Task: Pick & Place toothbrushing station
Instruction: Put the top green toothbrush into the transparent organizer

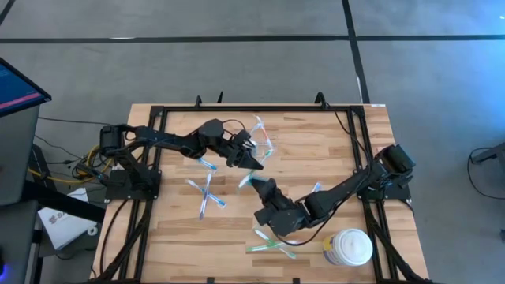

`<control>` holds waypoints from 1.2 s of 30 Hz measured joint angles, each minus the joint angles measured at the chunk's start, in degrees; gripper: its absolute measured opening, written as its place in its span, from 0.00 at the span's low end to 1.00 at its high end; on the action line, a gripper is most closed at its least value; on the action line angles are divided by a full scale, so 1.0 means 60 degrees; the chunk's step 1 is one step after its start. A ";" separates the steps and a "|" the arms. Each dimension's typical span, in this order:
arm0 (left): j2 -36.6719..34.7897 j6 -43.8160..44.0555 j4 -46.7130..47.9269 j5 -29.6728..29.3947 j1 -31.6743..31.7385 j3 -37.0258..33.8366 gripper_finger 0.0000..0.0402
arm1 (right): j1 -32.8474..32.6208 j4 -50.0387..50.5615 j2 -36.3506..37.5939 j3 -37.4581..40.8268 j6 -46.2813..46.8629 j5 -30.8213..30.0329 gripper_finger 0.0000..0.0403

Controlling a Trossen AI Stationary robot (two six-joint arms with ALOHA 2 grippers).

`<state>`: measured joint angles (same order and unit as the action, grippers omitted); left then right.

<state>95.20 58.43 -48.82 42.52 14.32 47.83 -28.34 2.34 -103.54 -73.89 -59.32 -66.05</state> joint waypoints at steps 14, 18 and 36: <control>0.0000 -0.1507 0.0015 -0.0345 0.0147 0.0000 0.04 | 0.0383 0.3987 0.1232 0.0001 0.6198 0.1524 0.23; 0.0000 -0.1947 0.0025 -0.0394 0.0243 -0.0114 0.04 | 0.0441 0.4609 0.1380 0.0001 0.7060 0.1553 0.23; -0.2500 -0.4935 -0.0106 -0.3741 0.0511 -0.3013 0.04 | 0.1237 0.5913 0.1409 0.0008 0.9417 0.1867 0.23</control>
<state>80.20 28.82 -49.45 20.08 17.39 29.75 -20.92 37.82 -95.09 -73.84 -2.82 -54.85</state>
